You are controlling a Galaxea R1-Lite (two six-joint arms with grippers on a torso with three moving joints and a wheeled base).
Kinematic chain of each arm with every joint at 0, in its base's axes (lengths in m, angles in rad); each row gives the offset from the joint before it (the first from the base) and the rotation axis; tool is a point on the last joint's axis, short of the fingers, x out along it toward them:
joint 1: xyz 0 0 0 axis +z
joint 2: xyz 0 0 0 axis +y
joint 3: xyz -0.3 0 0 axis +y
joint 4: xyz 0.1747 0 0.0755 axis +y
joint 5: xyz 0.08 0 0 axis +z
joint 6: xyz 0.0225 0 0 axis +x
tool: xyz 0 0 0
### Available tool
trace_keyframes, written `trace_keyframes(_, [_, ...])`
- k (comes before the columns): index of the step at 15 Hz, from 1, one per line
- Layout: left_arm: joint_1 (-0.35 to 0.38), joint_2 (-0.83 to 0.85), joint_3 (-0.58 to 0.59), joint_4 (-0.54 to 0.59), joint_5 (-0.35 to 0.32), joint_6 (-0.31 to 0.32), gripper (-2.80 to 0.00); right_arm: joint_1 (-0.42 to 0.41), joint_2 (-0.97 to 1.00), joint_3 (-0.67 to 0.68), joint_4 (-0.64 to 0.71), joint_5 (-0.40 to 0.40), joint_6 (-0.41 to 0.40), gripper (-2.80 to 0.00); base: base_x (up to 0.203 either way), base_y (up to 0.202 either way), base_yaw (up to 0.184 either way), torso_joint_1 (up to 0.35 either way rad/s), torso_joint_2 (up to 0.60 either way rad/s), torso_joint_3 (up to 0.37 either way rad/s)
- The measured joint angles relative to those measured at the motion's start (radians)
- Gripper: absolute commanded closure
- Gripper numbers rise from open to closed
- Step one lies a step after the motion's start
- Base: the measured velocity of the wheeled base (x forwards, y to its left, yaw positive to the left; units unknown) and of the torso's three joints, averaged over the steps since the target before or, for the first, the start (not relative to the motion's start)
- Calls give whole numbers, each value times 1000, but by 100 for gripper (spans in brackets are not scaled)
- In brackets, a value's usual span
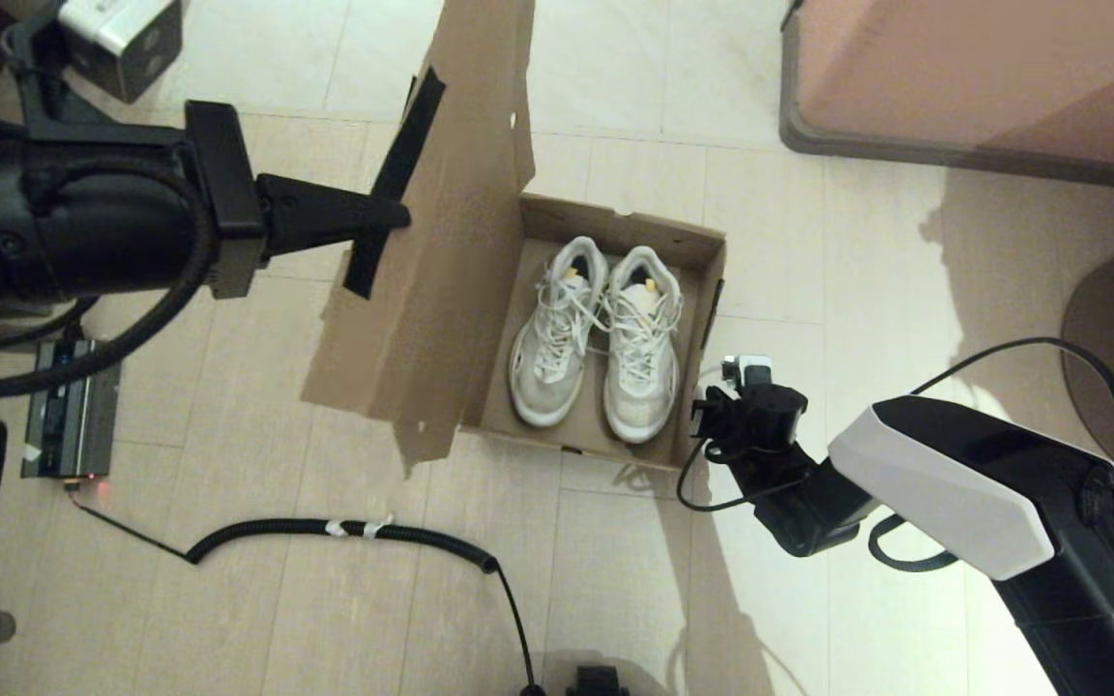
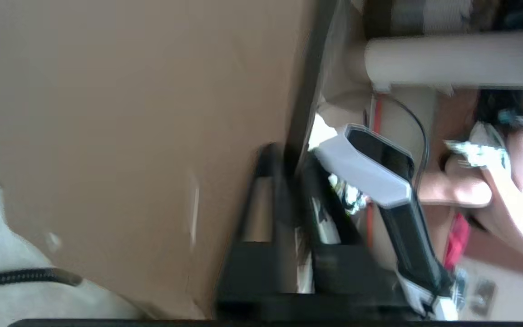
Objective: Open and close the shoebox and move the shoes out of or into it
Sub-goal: Close the shoe box
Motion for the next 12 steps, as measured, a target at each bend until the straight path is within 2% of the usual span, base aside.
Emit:
trace_keyframes(4, [-70,10,9,-3,-3,-48,-280,0,-1,3,0,0,0,0,0,0,0,0,0,0])
trace_keyframes(8, [-99,78,5,-28,-6,-66,-280,-7,-27,36,-1,-5,5,0,0,0,0,0,0,0])
trace_keyframes(10, [-113,126,0,-100,-8,-86,-280,-16,-67,98,-3,-4,14,0,0,0,0,0,0,0])
trace_keyframes(12, [-136,176,-10,-205,-6,-140,-280,-45,-140,217,-4,-25,15,0,0,0,0,0,0,0])
